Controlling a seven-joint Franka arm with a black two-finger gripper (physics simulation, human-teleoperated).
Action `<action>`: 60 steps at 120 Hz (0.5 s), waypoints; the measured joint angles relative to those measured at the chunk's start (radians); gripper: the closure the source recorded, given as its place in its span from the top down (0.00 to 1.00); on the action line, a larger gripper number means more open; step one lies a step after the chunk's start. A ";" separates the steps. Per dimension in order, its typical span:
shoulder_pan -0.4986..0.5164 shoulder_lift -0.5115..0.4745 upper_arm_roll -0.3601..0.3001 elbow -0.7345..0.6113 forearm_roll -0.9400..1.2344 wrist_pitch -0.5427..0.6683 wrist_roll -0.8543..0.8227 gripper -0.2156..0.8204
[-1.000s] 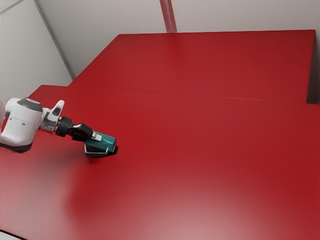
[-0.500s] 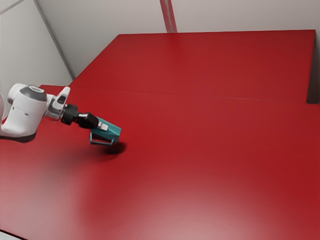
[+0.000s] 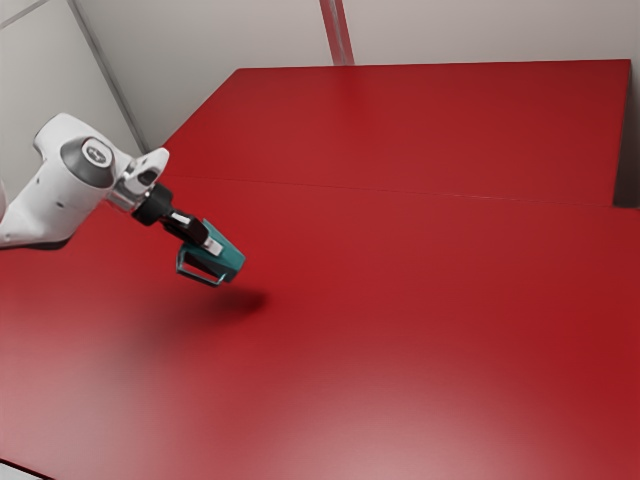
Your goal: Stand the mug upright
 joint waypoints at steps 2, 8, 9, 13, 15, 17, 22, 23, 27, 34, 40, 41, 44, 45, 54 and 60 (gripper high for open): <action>-0.001 -0.004 -0.001 0.000 0.016 0.001 -0.010 0.04; -0.005 -0.016 -0.006 -0.001 0.064 0.005 -0.040 0.04; -0.005 -0.019 -0.007 -0.001 0.073 0.006 -0.046 0.04; -0.007 -0.029 -0.011 -0.002 0.107 0.007 -0.068 0.04; -0.007 -0.034 -0.014 -0.004 0.121 0.008 -0.079 0.04; -0.007 -0.038 -0.016 -0.007 0.135 0.009 -0.091 0.04; -0.004 -0.047 -0.027 -0.011 0.171 0.011 -0.120 0.04; -0.003 -0.049 -0.029 -0.012 0.178 0.011 -0.126 0.04; -0.002 -0.058 -0.038 -0.018 0.204 0.012 -0.150 0.04; -0.007 -0.072 -0.051 -0.031 0.245 0.014 -0.193 0.04; -0.018 -0.085 -0.061 -0.041 0.278 0.015 -0.228 0.04; -0.021 -0.086 -0.062 -0.042 0.283 0.015 -0.234 0.04; -0.030 -0.091 -0.064 -0.048 0.299 0.015 -0.253 0.04; -0.033 -0.093 -0.066 -0.050 0.305 0.015 -0.259 0.04; -0.051 -0.102 -0.082 -0.060 0.351 0.017 -0.314 0.04; -0.054 -0.111 -0.095 -0.078 0.383 0.025 -0.351 0.04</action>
